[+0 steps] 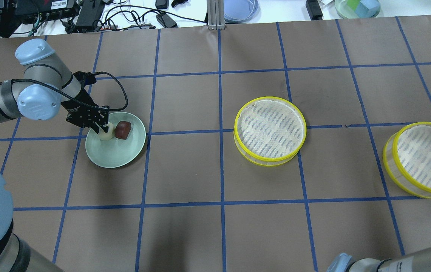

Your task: Stack buns with steamer

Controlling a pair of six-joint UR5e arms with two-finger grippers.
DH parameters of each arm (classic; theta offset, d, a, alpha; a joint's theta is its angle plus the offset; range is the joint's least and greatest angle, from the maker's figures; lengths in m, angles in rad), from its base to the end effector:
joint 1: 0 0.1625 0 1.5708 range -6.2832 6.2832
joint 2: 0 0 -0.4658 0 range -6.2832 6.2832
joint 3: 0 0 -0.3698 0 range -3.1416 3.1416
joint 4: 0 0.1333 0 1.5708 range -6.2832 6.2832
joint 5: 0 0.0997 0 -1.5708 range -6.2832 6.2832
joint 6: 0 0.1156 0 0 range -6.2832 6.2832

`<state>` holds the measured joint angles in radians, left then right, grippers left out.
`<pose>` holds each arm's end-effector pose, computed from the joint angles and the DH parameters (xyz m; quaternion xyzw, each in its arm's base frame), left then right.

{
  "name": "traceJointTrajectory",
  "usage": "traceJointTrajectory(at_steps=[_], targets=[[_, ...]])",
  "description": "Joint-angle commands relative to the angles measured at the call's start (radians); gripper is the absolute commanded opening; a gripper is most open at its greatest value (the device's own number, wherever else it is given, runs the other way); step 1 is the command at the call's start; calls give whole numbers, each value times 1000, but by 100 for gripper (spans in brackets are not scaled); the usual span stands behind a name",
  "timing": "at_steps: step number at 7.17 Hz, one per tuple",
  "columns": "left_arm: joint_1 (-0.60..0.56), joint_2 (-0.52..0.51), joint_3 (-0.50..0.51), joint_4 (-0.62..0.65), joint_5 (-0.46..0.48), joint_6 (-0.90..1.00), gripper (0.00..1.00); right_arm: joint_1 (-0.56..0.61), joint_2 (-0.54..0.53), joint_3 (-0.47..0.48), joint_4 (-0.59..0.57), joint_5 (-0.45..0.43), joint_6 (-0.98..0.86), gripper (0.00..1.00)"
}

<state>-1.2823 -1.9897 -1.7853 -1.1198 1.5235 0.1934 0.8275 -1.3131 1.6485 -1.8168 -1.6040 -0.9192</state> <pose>0.0276 -0.5808 0.2375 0.0495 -0.9943 -0.0828 0.0446 -0.2815 -0.4976 0.3672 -0.0885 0.9949 0.0424 0.0218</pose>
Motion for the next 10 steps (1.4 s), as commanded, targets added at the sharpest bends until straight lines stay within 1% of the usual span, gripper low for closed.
traceJointTrajectory(at_steps=[1, 2, 3, 4, 5, 6, 7, 8, 9, 10], targets=[[1, 6, 1, 0, 4, 12, 0, -120, 31, 150, -169, -28, -72, 97], [1, 6, 1, 0, 4, 12, 0, -137, 34, 193, -229, -36, -72, 93], [0, 18, 6, 0, 4, 9, 0, -140, 43, 197, -231, -37, -72, 89], [-9, 46, 23, -3, 13, 5, 0, -155, 70, 198, -230, -39, -72, 74], [-29, 89, 47, -30, 3, -30, 0, -166, 86, 198, -231, -39, -72, 55], [-91, 118, 103, -69, 0, -145, 0, -166, 92, 197, -231, -39, -72, 29], [-200, 123, 165, -119, 9, -281, 0, -166, 95, 197, -231, -39, -72, 6], [-306, 114, 205, -121, 7, -419, 0, -166, 100, 194, -231, -39, -72, 0], [-396, 100, 227, -108, -5, -592, 0, -166, 97, 189, -227, -37, -72, 0], [-520, 80, 251, -44, -5, -746, 0, -166, 83, 186, -213, -36, -72, 0]])
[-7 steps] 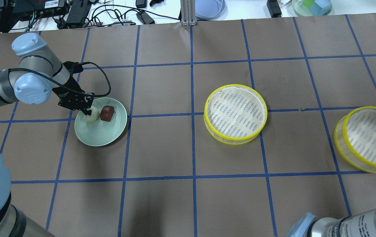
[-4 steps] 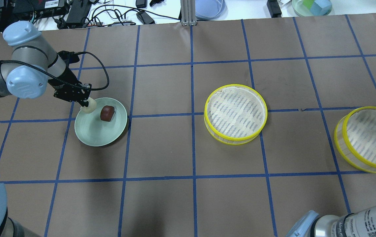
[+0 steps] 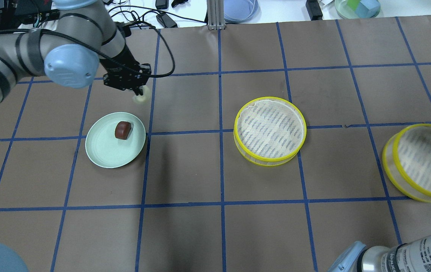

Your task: Stack buns with steamer

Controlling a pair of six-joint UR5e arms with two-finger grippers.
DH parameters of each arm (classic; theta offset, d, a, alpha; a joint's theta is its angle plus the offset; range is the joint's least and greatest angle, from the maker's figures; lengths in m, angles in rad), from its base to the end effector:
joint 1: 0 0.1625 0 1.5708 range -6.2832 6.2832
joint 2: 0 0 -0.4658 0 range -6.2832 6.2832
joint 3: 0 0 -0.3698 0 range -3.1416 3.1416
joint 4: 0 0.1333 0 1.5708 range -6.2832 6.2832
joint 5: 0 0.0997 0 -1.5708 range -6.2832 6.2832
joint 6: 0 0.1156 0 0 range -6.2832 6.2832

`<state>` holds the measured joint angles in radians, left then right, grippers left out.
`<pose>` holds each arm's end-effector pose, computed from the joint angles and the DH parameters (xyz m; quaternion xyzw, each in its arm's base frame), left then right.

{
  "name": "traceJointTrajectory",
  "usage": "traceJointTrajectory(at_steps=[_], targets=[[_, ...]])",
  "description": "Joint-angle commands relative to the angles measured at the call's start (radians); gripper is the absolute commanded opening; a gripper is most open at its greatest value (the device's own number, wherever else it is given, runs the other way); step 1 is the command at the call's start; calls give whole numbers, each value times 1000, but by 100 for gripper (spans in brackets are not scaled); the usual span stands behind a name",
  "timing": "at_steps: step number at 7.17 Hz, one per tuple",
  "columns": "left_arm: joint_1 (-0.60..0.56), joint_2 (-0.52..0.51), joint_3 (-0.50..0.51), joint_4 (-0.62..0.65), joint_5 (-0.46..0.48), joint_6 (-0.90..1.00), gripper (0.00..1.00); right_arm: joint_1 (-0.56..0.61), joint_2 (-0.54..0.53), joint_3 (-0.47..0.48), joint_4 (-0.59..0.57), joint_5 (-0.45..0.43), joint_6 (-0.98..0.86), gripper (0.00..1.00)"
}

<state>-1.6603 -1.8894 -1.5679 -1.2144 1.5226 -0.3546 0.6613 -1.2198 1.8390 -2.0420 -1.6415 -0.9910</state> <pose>-0.1921 -0.5869 0.3787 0.1316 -0.9908 0.0145 0.0280 -0.3516 -0.4322 0.2565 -0.0432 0.9957 0.0716 0.0396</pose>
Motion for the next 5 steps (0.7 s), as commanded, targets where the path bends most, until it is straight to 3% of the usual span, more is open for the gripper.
traceJointTrajectory(at_steps=[1, 4, 5], targets=[[-235, -40, 42, 99, -6, -299, 0, 3, -35, -20, 43, 8, 0, 0], [-375, -86, 45, 131, -10, -507, 0, 56, -116, -154, 231, 28, 6, 0], [-389, -115, 45, 151, -60, -541, 0, 79, -160, -184, 293, 34, 6, 0]])
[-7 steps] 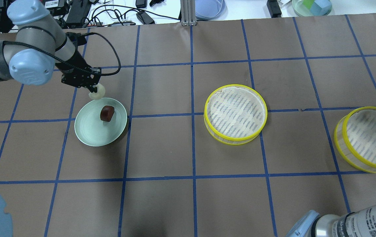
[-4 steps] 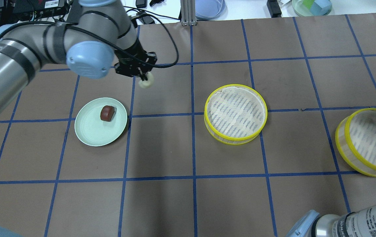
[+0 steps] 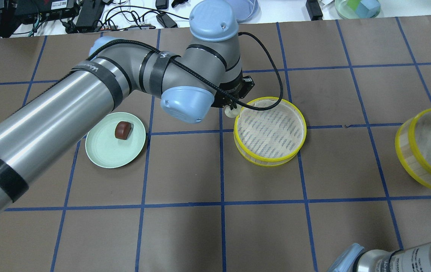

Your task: Stack buns with steamer

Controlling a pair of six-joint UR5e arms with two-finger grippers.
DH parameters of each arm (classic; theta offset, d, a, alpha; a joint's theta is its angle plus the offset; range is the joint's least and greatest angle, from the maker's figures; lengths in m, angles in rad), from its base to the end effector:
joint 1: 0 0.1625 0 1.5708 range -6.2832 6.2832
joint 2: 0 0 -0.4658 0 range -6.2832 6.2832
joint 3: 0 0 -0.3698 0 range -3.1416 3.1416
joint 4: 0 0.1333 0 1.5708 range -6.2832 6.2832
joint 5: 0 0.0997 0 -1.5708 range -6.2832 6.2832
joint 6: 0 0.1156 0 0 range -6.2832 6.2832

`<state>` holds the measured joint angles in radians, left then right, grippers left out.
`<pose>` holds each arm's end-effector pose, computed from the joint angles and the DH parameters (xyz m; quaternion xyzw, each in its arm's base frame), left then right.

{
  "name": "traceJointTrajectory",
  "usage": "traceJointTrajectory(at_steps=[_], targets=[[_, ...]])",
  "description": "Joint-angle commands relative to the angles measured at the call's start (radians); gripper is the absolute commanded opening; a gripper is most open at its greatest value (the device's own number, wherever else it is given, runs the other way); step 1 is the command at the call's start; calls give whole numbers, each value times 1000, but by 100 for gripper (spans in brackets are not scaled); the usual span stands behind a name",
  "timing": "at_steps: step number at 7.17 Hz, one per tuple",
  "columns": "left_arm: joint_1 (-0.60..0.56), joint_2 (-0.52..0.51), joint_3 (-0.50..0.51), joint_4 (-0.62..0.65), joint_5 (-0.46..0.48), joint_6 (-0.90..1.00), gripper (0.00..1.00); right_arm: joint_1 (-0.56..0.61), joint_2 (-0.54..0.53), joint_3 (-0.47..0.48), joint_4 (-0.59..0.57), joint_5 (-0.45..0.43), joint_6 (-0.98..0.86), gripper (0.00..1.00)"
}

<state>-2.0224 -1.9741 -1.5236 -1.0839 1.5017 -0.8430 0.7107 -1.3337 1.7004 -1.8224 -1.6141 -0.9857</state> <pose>-0.4079 -0.5171 0.3607 0.1917 -0.9787 0.0313 0.0669 -0.3259 -0.4498 0.3565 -0.0639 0.9961 0.0519 0.0328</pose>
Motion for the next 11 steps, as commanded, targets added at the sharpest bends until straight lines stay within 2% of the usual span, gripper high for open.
traceJointTrajectory(at_steps=[1, 2, 3, 4, 6, 7, 9, 10, 11], targets=[[-60, -58, 0, 86, -88, -132, 2, 64, -102, -53, 112, 14, 10, 0], [-84, -74, -1, 93, -89, -146, 43, 116, -139, -54, 110, 13, 30, 0], [-85, -83, -3, 95, -83, -140, 81, 172, -160, -54, 107, 13, 63, 0], [-87, -80, -6, 95, -83, -136, 94, 231, -177, -56, 106, 14, 93, 0], [-81, -48, -12, 93, -75, -95, 100, 329, -179, -54, 104, 14, 133, 0], [-52, -25, -15, 84, -61, -3, 100, 386, -177, -54, 95, 16, 184, 0], [95, 27, -16, 50, -43, 165, 100, 490, -157, -54, 87, 34, 342, 0], [184, 46, -21, -9, -38, 317, 100, 547, -124, -54, 74, 83, 433, 0], [264, 61, -42, -39, -26, 416, 100, 623, -86, -51, 19, 86, 523, 0]])
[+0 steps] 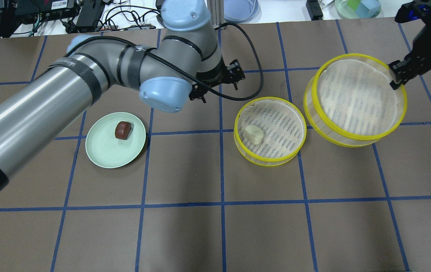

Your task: Stack buns with steamer

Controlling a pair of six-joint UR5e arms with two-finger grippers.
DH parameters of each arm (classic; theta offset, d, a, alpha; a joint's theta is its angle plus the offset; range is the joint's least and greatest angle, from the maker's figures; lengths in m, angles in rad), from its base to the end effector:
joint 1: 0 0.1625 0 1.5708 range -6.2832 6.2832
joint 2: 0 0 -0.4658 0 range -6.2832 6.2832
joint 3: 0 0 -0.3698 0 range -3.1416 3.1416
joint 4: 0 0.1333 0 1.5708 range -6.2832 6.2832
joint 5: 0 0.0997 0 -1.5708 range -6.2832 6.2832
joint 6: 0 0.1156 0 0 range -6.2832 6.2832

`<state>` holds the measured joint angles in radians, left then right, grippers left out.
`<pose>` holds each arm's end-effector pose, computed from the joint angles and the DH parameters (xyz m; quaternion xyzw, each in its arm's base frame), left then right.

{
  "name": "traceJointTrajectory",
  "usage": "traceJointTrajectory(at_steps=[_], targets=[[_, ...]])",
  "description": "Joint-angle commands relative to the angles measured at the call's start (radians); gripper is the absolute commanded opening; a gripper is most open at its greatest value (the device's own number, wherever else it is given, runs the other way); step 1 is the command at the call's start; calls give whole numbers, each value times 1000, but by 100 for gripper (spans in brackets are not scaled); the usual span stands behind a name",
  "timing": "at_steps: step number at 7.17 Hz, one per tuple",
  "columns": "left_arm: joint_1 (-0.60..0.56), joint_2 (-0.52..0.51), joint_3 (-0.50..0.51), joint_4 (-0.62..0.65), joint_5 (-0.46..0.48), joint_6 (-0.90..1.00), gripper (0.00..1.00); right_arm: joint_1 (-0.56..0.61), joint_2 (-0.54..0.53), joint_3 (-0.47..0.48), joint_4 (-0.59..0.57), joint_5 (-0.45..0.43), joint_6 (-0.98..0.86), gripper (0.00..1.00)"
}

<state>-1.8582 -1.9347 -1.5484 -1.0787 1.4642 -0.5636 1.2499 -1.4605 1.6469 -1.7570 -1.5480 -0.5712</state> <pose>-0.3182 -0.5629 0.3753 0.1331 -0.9868 0.0465 0.0794 -0.0332 -0.5310 0.4413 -0.1248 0.9921 -0.0048 0.0103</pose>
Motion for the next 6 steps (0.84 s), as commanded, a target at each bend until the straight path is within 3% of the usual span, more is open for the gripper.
traceJointTrajectory(at_steps=[1, 2, 4, 6], targets=[[167, 37, -71, -47, 124, 262, 100, 151, 92, 8, -89, 22, 223, 0], [227, 49, -119, -43, 164, 372, 100, 219, 148, 11, -157, 2, 272, 0], [336, 34, -154, -38, 159, 500, 100, 290, 184, 22, -156, -96, 303, 0], [376, 13, -168, -33, 160, 536, 100, 316, 198, 42, -148, -121, 303, 0]])
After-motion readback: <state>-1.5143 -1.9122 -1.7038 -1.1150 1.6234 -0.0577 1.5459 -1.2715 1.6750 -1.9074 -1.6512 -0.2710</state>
